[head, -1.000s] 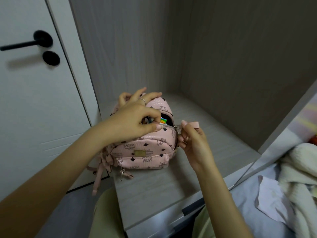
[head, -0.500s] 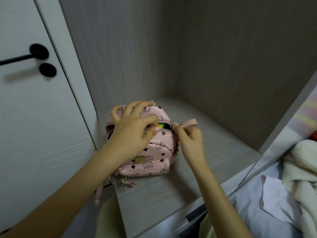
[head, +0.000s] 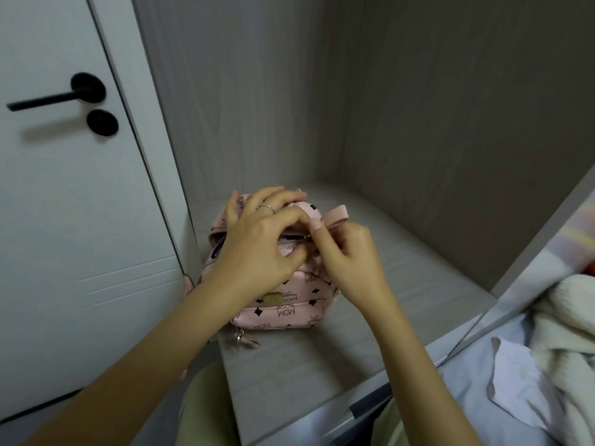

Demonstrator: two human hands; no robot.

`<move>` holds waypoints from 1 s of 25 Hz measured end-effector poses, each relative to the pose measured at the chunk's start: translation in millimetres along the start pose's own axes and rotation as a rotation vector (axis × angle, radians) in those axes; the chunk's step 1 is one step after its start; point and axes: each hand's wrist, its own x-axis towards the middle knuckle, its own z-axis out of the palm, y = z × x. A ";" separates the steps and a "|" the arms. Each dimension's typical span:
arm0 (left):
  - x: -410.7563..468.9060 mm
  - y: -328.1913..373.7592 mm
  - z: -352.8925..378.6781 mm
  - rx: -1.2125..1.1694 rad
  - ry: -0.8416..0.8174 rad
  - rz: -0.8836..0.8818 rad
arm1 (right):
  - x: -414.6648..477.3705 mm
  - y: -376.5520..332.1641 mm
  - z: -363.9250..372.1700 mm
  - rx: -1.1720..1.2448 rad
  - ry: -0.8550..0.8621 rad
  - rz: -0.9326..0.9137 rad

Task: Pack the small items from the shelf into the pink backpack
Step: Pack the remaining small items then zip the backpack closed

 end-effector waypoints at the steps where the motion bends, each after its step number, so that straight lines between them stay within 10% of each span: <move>1: -0.9 0.8 0.7 0.009 0.020 0.015 | -2.0 2.8 -4.4 0.101 -0.028 -0.015; 10: 0.1 9.9 2.8 0.085 0.001 -0.059 | -29.9 14.5 3.8 0.283 -0.070 -0.118; 25: 2.2 -9.9 -8.2 -0.187 0.047 -0.095 | -8.2 -0.9 -6.4 -0.274 -0.096 -0.198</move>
